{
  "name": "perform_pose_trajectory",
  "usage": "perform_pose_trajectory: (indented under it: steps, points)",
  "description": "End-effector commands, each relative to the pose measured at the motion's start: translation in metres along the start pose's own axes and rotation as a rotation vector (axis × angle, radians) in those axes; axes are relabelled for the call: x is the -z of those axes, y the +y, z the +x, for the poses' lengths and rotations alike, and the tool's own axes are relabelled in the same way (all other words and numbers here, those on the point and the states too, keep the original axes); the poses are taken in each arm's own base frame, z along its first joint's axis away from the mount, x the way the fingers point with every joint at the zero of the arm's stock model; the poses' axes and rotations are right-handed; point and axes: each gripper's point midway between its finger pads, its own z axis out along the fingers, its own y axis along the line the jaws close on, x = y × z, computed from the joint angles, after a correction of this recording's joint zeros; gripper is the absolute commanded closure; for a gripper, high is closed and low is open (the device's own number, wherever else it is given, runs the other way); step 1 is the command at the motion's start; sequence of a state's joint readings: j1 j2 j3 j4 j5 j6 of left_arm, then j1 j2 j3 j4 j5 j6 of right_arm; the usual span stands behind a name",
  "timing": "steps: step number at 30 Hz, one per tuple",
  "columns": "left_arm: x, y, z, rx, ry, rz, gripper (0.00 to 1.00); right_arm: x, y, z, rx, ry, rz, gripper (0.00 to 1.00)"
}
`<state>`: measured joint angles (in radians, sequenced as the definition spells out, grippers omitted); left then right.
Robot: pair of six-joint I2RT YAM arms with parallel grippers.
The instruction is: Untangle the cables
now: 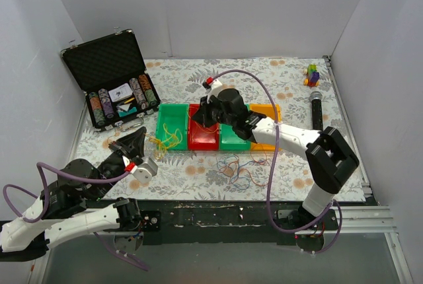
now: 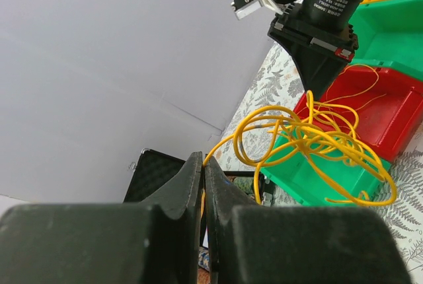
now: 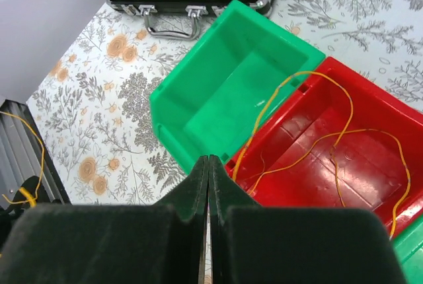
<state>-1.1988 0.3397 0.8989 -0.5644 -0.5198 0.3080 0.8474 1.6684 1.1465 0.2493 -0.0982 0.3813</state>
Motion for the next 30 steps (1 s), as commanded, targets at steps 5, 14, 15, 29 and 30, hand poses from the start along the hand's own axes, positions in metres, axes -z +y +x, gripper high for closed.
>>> perform_pose_trajectory:
  steps: [5,14,15,29,30]
  points:
    - [0.005,0.010,0.000,-0.004,0.003,-0.024,1.00,-0.015,-0.011,0.013,-0.149,0.045,-0.082,0.99]
    - [0.007,0.007,0.004,-0.016,0.008,-0.016,1.00,-0.025,-0.025,0.040,-0.180,0.121,-0.040,0.99]
    - [0.007,0.007,0.004,-0.016,0.009,-0.015,1.00,-0.025,-0.029,0.038,-0.167,0.116,-0.016,0.99]
    - [0.013,0.005,-0.030,-0.049,-0.204,0.030,1.00,0.065,-0.028,-0.091,0.101,-0.237,0.231,0.46]
    - [0.015,0.005,-0.032,-0.060,-0.225,0.025,1.00,0.075,-0.012,-0.096,0.117,-0.267,0.180,0.43]
